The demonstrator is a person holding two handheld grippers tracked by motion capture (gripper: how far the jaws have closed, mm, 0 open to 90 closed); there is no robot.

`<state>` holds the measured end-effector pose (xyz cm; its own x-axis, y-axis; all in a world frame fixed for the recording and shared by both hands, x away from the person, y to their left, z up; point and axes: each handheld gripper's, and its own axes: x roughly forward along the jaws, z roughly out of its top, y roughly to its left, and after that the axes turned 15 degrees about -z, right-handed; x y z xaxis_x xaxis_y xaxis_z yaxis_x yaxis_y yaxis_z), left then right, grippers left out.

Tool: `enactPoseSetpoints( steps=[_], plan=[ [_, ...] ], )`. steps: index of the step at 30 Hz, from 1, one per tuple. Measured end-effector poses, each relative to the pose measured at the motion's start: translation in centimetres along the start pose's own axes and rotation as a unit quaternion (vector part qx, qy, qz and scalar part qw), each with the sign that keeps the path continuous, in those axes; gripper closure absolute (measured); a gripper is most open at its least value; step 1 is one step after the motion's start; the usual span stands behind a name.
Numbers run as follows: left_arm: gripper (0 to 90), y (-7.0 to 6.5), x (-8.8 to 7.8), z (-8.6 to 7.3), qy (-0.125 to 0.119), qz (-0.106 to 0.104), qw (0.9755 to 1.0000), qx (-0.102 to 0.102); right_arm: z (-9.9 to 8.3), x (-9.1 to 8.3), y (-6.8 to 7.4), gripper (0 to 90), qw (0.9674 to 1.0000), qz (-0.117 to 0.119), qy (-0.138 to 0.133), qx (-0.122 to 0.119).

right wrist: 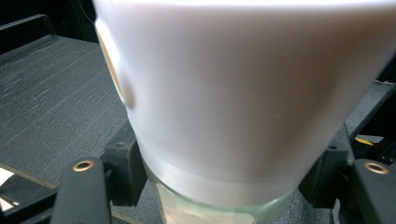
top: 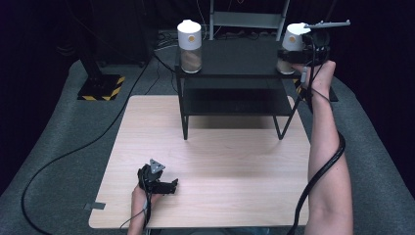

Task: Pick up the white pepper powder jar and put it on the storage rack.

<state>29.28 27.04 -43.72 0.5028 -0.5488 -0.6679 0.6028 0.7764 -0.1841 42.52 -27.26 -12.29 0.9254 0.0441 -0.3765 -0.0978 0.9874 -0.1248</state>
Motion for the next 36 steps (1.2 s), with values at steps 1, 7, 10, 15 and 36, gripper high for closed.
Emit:
enactPoseSetpoints(
  steps=[1, 7, 10, 15, 36],
  plan=[
    [0.0, 0.0, 0.0, 0.0, 0.000, 0.000, 1.0000, 0.000, 0.0, 0.0, 0.0, 29.6, 1.0000, 0.000, 0.000, 0.000],
    [0.0, 0.0, 0.0, 0.0, 0.000, 0.000, 1.0000, 0.000, 0.3, 0.0, -0.1, 29.6, 1.0000, 0.002, 0.005, -0.004],
    [0.0, 0.0, 0.0, 0.0, 0.000, 0.000, 1.0000, 0.000, 0.3, 0.0, -0.1, 29.5, 1.0000, 0.001, 0.006, -0.005],
    [0.0, 0.0, 0.0, 0.0, 0.000, 0.000, 1.0000, 0.000, 0.8, -0.1, 0.5, 20.3, 0.9998, -0.011, 0.018, -0.007],
    [0.1, 0.0, 0.0, 0.0, -0.001, 0.000, 1.0000, 0.000, -3.8, -4.5, -0.4, 0.1, 0.9934, 0.034, 0.073, -0.081]
  ],
)
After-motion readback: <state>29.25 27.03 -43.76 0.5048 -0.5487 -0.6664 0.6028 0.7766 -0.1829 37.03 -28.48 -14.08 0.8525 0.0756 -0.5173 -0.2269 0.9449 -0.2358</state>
